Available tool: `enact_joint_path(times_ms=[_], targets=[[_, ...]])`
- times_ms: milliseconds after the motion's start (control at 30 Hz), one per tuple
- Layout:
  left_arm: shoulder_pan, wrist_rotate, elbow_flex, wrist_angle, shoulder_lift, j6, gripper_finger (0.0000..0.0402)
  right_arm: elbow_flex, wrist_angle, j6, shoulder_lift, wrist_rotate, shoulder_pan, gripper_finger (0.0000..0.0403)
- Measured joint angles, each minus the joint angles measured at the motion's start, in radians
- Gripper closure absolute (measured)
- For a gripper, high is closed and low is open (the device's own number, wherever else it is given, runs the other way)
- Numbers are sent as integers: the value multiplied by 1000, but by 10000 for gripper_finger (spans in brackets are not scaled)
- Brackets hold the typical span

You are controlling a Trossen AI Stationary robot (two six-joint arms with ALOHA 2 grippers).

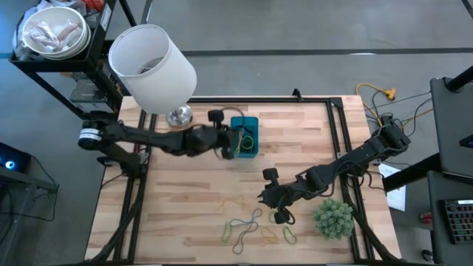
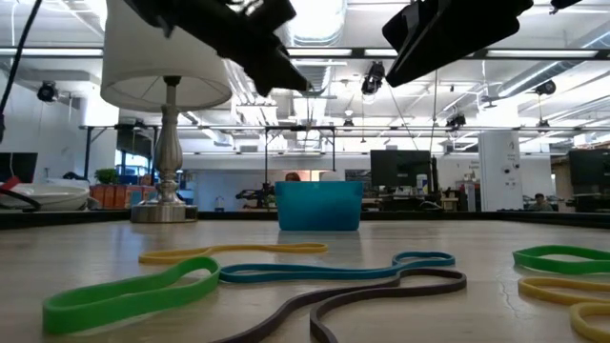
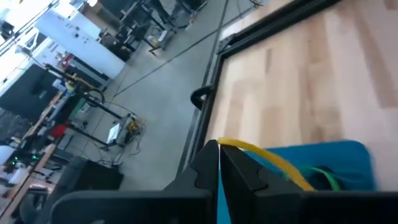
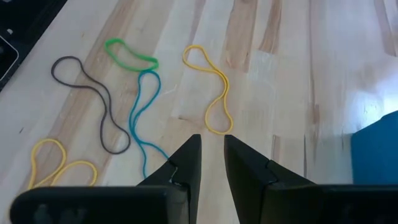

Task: Pick and place rubber bands into bin
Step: Put the yellow rubber band into the blue bin

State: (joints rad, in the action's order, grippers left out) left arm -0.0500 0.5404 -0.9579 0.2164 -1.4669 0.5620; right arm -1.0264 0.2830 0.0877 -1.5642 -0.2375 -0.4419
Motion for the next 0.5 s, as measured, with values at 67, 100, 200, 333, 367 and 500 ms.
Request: enact_joint_path(times_ms=[67,100,200,333,367,500], targets=[[-37,-34,-21,14,-23,-3,401,0,1,-8,0,0,0,339],[-54,-44,-30,18,-36,-3,401,0,1,-9,0,0,0,339],[-90,-65,-54,15,-81,-4,401,0,2,-10,0,0,0,339],[-115,-71,-74,12,-144,-4,401,0,6,-12,0,0,0,339],[-119,-72,-78,12,-159,-4,401,0,6,-12,0,0,0,339],[-128,-82,-85,11,-205,-6,401,0,6,-12,0,0,0,339]])
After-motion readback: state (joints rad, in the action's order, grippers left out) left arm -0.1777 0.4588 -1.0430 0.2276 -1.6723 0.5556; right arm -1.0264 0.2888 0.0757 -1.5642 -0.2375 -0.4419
